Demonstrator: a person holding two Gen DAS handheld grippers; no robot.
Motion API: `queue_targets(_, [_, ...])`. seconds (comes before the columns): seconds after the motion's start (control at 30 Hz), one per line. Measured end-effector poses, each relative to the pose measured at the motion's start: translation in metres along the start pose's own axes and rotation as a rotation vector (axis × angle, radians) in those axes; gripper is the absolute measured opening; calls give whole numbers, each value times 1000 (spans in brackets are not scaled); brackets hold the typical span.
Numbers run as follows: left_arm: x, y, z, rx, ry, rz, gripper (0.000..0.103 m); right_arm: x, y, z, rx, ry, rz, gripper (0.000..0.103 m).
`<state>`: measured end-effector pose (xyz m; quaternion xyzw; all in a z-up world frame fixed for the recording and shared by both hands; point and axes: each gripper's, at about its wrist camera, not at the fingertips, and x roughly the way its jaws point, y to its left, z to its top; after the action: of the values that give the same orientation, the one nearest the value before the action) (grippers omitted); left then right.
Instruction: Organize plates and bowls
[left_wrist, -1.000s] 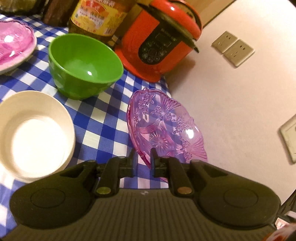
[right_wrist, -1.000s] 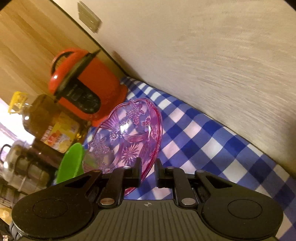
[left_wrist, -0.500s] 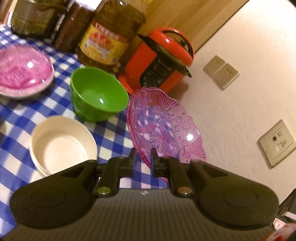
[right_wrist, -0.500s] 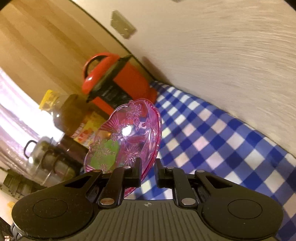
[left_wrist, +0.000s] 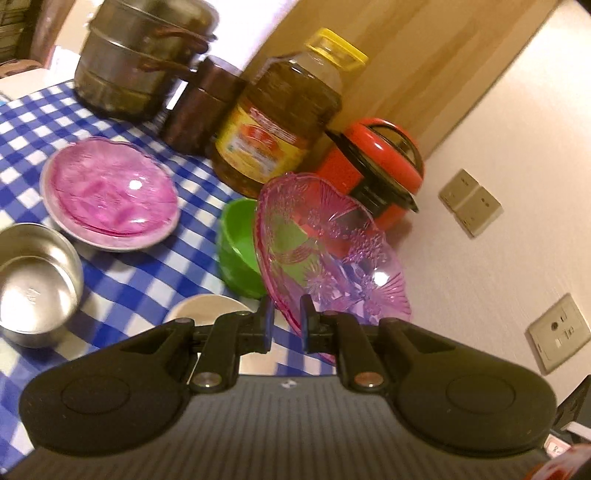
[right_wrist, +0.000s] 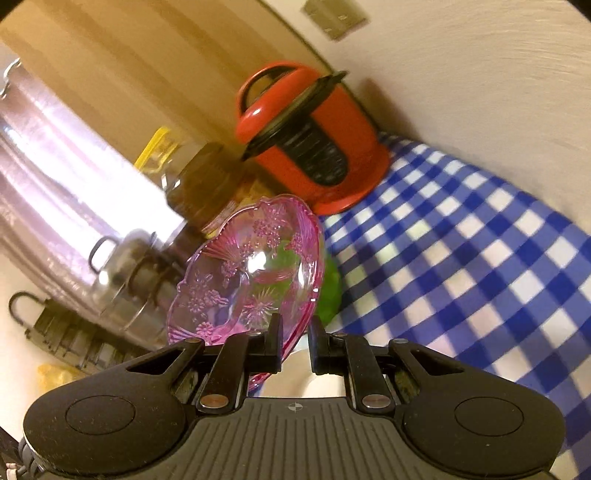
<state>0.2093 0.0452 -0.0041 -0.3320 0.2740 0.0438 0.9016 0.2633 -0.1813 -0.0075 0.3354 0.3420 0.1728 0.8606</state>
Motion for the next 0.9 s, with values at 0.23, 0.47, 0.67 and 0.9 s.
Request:
queue_targets(0.23, [-19,35,19,-41,-48,53,13,27,32,-19,-33,54,44,14])
queue_targets(0.47, [-28,71,41,-85,-91,110,13,62,66,-36,-86,107,75,14])
queue_targets(0.67, [-27,101,54,-120,-109,148,13,92,89,-49,-130,148,79,14])
queue_targets(0.9, [-19,128,70,-154,-122,183,13,129,106,-57,-174,196,91,14])
